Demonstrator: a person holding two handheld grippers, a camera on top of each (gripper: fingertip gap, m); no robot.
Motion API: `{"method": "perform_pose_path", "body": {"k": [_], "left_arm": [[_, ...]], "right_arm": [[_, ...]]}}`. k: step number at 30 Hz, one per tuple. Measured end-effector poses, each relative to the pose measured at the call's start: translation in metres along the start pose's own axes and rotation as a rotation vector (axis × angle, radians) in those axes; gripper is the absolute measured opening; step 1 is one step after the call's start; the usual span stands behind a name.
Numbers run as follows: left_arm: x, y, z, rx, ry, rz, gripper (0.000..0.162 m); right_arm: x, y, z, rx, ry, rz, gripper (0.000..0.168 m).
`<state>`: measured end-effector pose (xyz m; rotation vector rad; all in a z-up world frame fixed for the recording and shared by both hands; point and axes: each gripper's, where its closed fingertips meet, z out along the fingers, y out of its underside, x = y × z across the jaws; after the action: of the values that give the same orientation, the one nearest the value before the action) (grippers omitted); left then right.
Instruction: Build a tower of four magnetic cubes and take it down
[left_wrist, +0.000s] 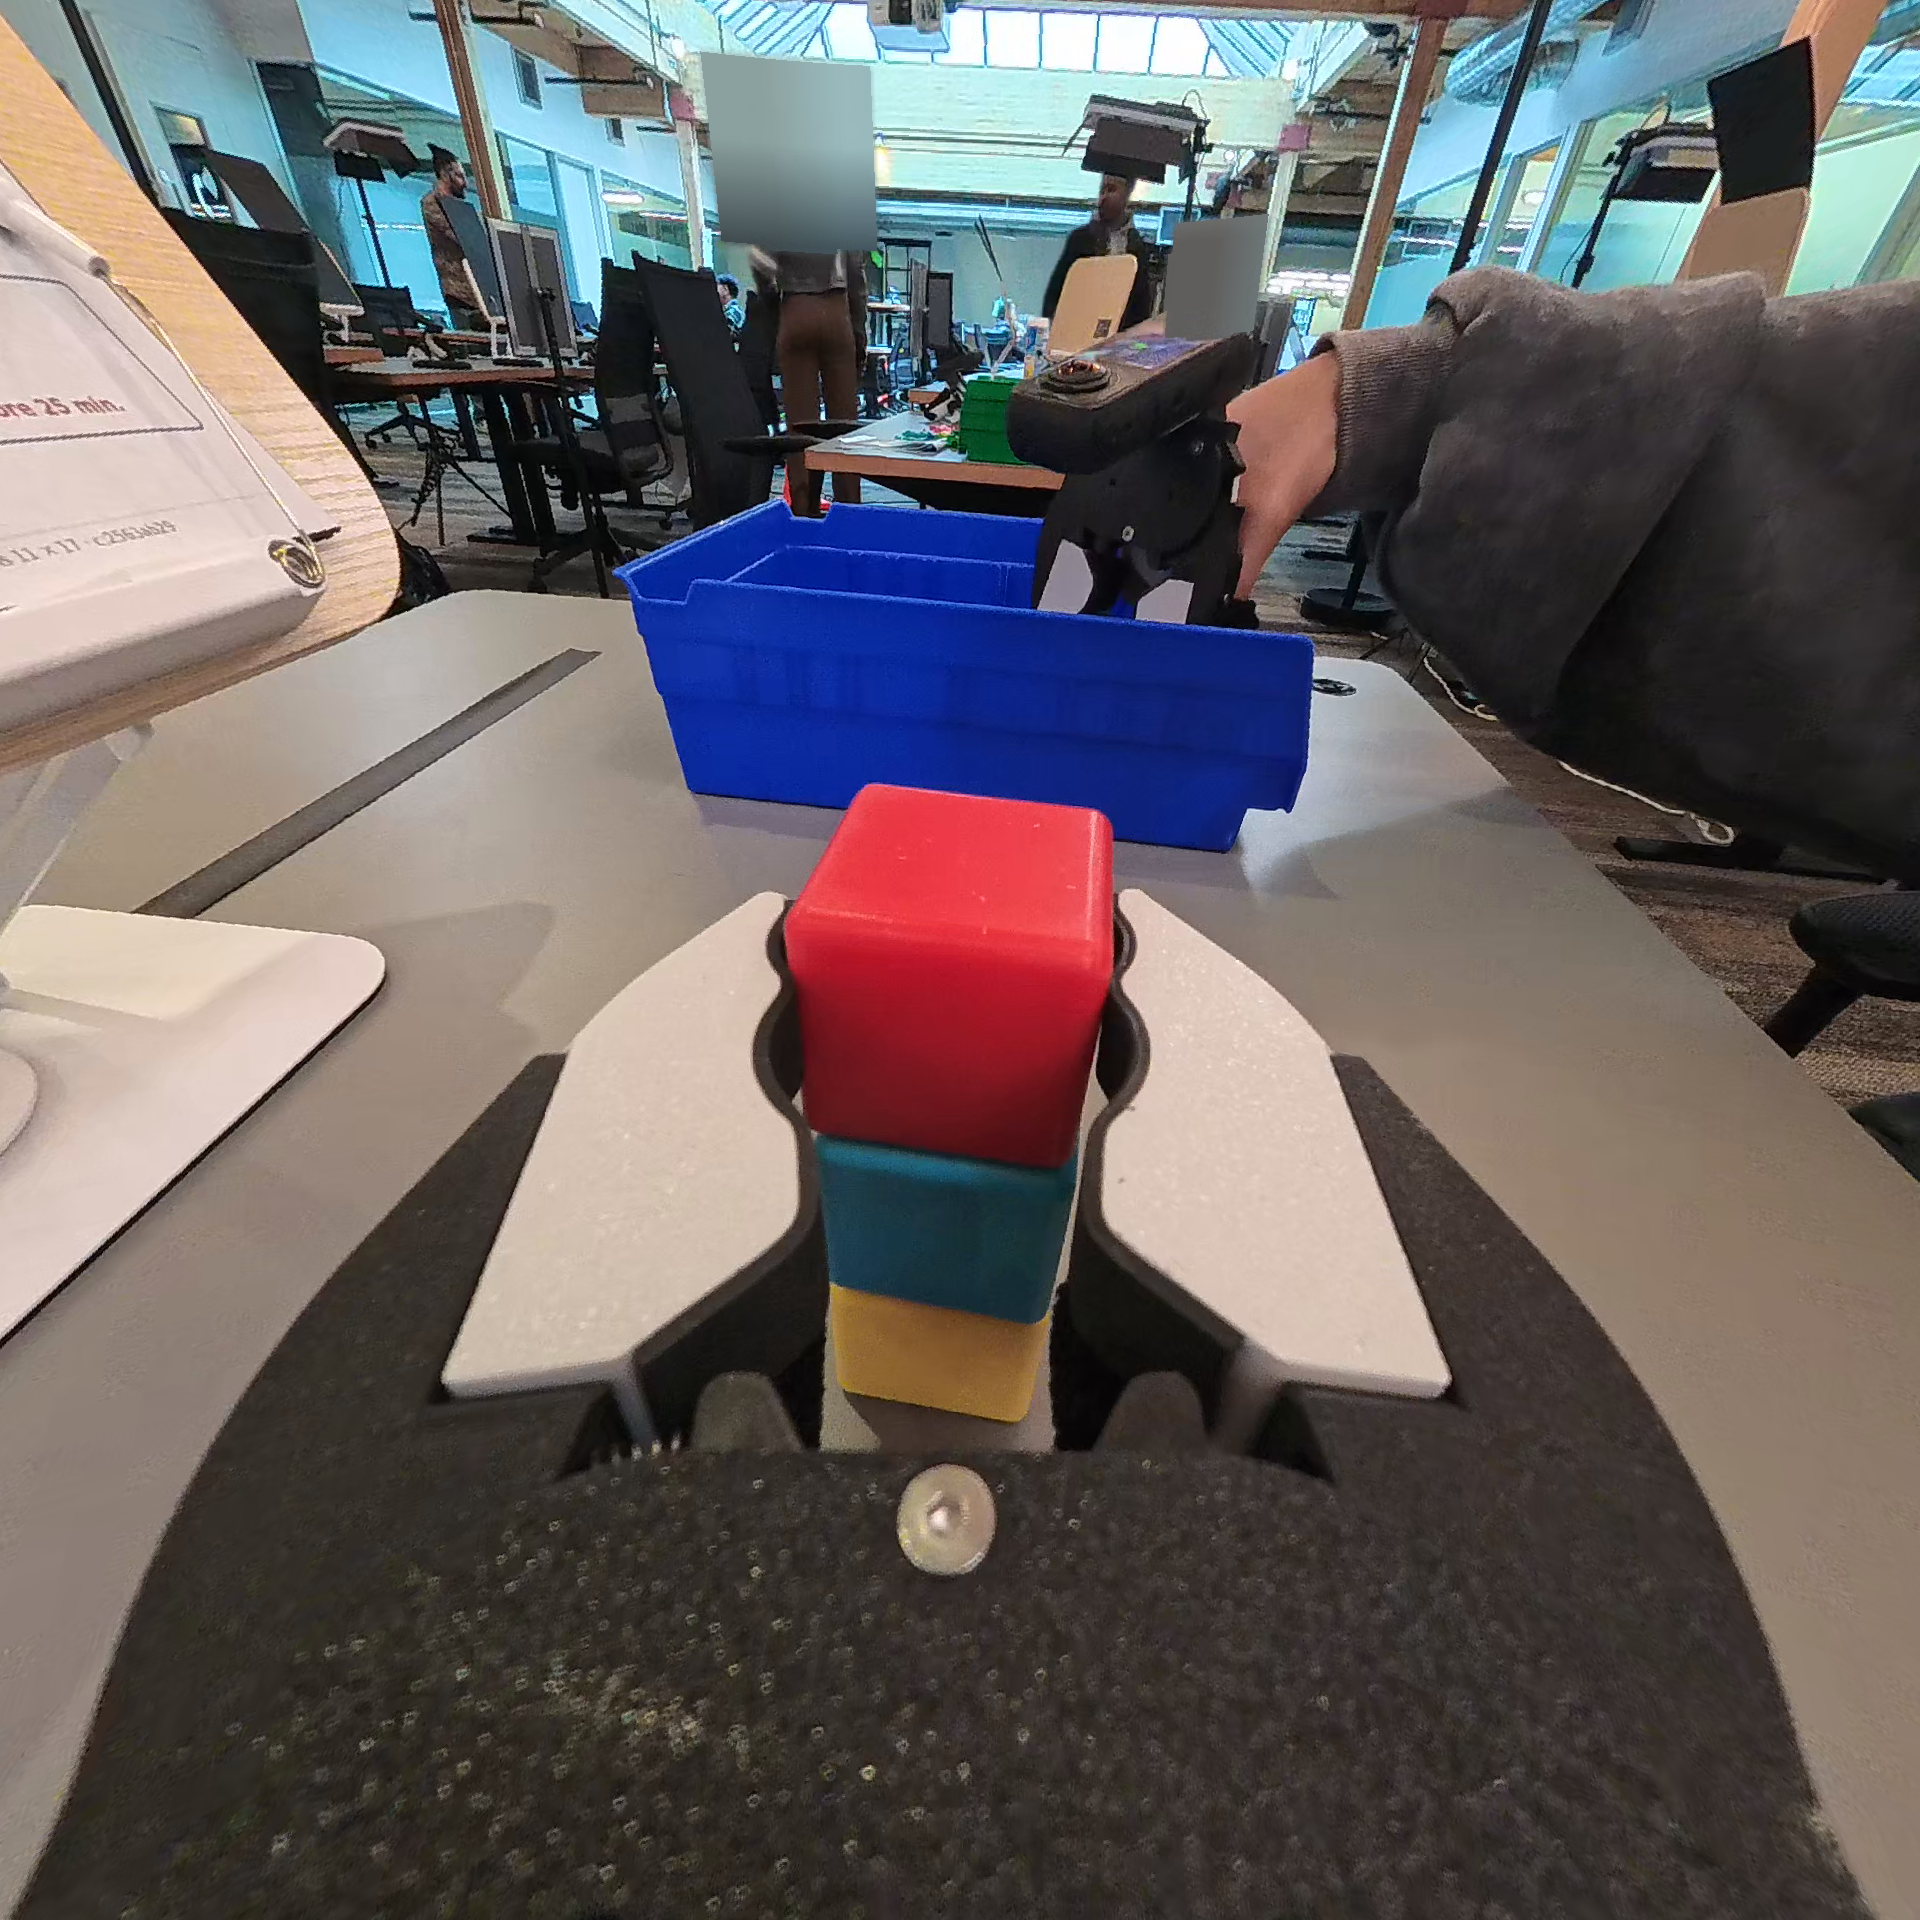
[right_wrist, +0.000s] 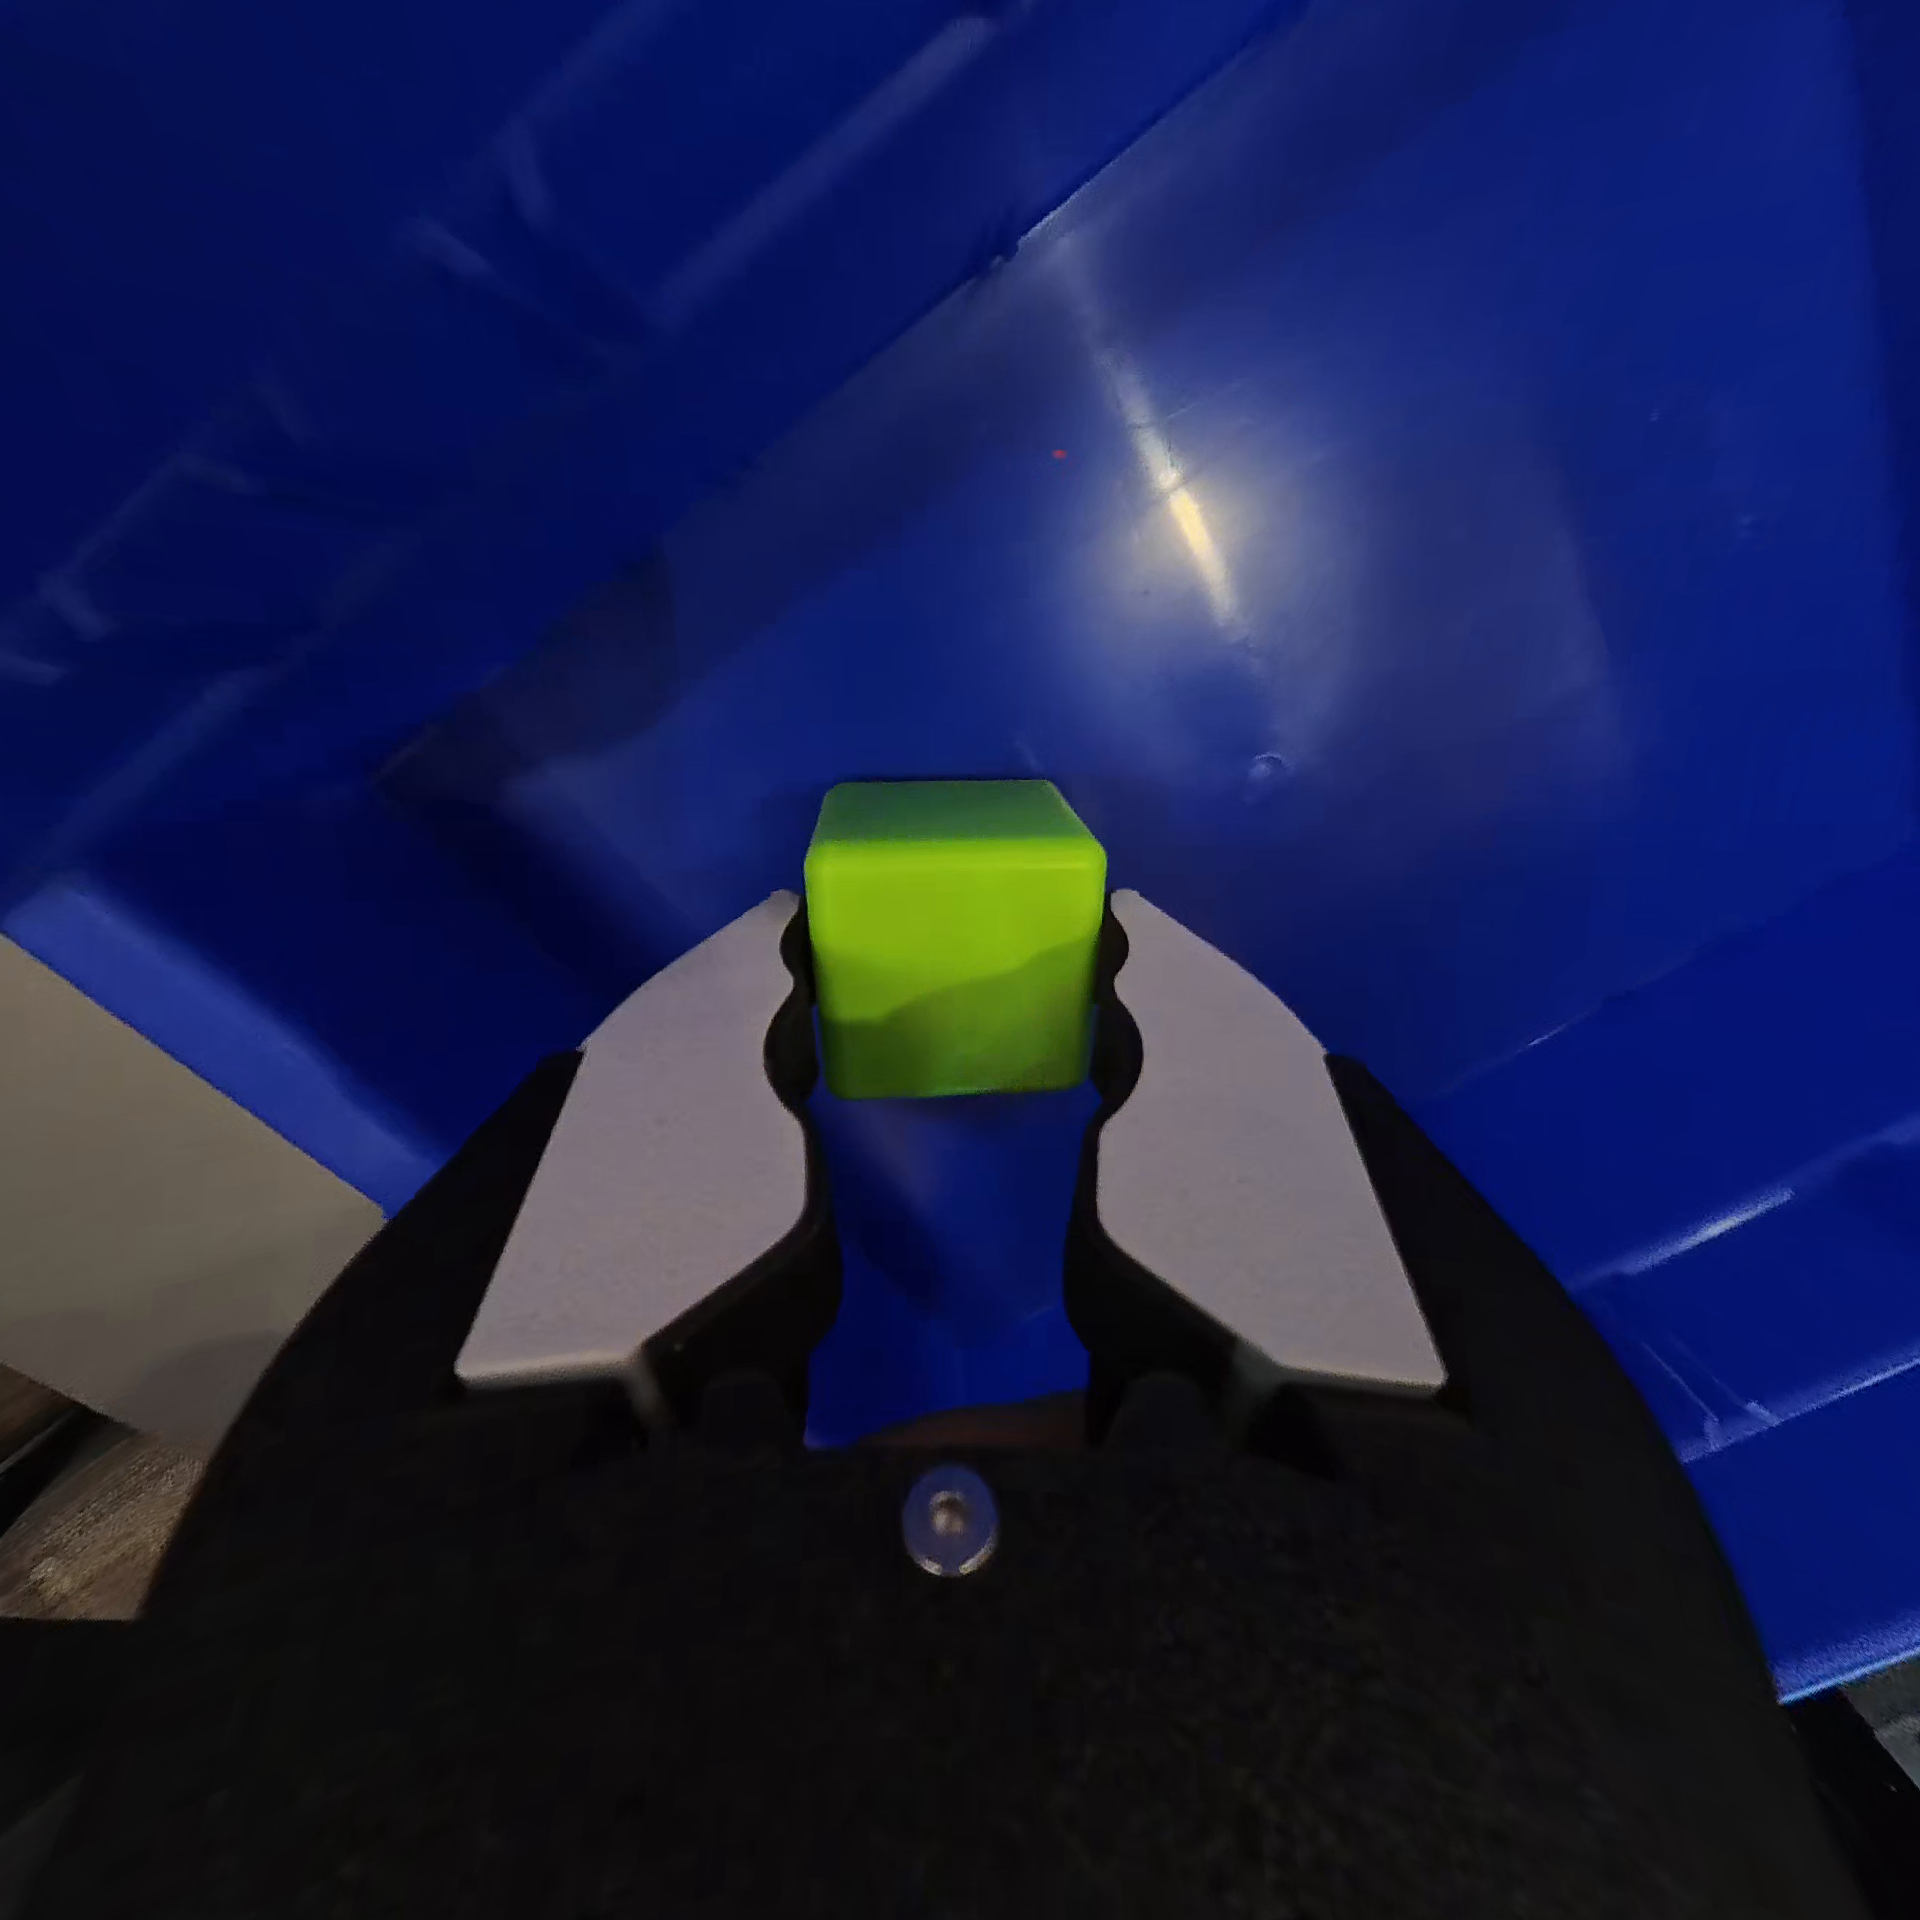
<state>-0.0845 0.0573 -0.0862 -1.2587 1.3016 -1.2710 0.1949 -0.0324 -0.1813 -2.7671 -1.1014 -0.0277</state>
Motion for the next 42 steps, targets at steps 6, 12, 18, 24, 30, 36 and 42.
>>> {"method": "perform_pose_path", "body": {"k": [6,12,18,24,30,36,42], "left_arm": [[0.002,0.0,0.0,0.0,0.01,0.002,0.054],[0.011,0.004,0.0,-0.065,0.022,0.023,0.079],[0.0,0.029,-0.015,-0.254,-0.062,0.069,0.083],[-0.002,0.041,-0.017,-0.296,-0.022,0.001,0.075],[0.0,0.051,-0.013,-0.363,-0.019,0.017,0.073],[-0.002,0.057,-0.01,-0.402,-0.014,0.003,0.051],[-0.002,0.057,-0.009,-0.403,-0.015,0.019,0.051]], "right_arm": [[0.0,-0.026,-0.044,0.116,0.028,-0.02,0.07],[-0.013,-0.068,-0.12,0.284,0.159,-0.098,0.068],[-0.056,-0.083,-0.128,0.324,0.128,-0.197,0.067],[-0.073,-0.09,-0.125,0.345,0.086,-0.221,0.067],[-0.085,-0.108,-0.132,0.371,0.071,-0.259,0.066],[-0.098,-0.151,-0.147,0.42,0.085,-0.336,0.062],[-0.11,-0.209,-0.131,0.476,0.063,-0.402,0.064]]}}
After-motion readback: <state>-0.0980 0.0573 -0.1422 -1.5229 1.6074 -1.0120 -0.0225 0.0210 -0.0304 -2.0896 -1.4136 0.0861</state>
